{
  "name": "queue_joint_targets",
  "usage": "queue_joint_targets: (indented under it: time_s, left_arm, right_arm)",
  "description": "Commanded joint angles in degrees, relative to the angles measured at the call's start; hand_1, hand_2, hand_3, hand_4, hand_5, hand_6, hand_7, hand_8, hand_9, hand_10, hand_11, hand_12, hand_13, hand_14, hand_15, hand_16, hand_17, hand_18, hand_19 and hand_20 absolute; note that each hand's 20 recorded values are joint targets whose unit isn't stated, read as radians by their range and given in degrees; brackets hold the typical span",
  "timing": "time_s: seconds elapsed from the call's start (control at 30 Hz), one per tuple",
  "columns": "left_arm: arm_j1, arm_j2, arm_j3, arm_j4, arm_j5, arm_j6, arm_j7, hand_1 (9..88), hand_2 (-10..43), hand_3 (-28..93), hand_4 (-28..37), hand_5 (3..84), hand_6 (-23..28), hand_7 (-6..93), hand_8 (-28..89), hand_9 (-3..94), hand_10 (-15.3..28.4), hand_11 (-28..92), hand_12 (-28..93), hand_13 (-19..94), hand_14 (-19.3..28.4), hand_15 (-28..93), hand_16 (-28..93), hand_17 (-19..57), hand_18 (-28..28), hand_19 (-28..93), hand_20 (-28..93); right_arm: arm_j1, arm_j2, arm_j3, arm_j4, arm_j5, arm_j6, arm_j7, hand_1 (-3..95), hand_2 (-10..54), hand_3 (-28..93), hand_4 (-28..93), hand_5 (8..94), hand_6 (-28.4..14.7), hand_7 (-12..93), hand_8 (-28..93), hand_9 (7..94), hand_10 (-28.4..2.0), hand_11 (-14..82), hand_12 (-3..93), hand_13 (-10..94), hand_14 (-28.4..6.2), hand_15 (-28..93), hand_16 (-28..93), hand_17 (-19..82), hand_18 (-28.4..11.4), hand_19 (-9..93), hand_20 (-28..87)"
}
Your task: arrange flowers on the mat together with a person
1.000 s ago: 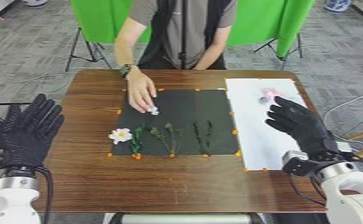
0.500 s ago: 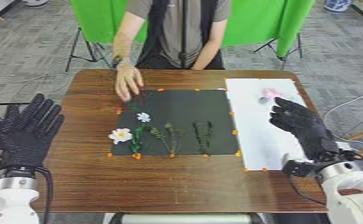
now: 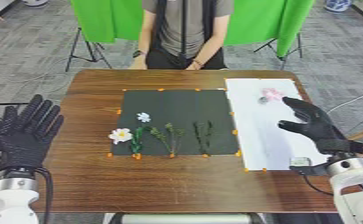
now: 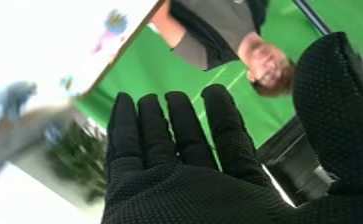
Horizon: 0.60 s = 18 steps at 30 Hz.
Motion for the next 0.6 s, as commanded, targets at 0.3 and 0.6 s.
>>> queue_joint_targets:
  time_s: [0.3, 0.6]
  left_arm:
    - [1.7, -0.48, 1.16, -0.21, -2.2, 1.11, 0.55, 26.2, 14.7, 66, -28.3, 40.8, 7.7, 12.0, -10, 33.0, 12.6, 16, 6, 22, 11.6, 20, -7, -5.3, 10.5, 24, 9]
    - [2.1, -0.4, 1.51, -0.47, -3.13, 2.07, 1.01, 26.1, 14.8, 66, -28.3, 41.0, 7.9, 12.2, -10, 33.2, 12.9, 16, 6, 22, 11.7, 20, -7, -5.5, 10.6, 25, 9]
  right_arm:
    - [11.4, 7.5, -8.2, 9.7, -22.7, -3.1, 14.4, 31.7, -8.8, 76, -25, 31.7, -3.0, 15, -10, 27.1, -14.3, 0.2, 16.4, 15, -12.5, 0, 18, 6, -10.8, 27, 8]
    - [19.9, 9.3, -15.3, 18.7, -20.4, -2.1, 19.0, 34.2, -5.5, 76, -26, 30.0, -4.4, 14, -9, 25.3, -16.8, 0.0, 16.7, 16, -14.1, 7, 17, 8, -11.7, 36, 8]
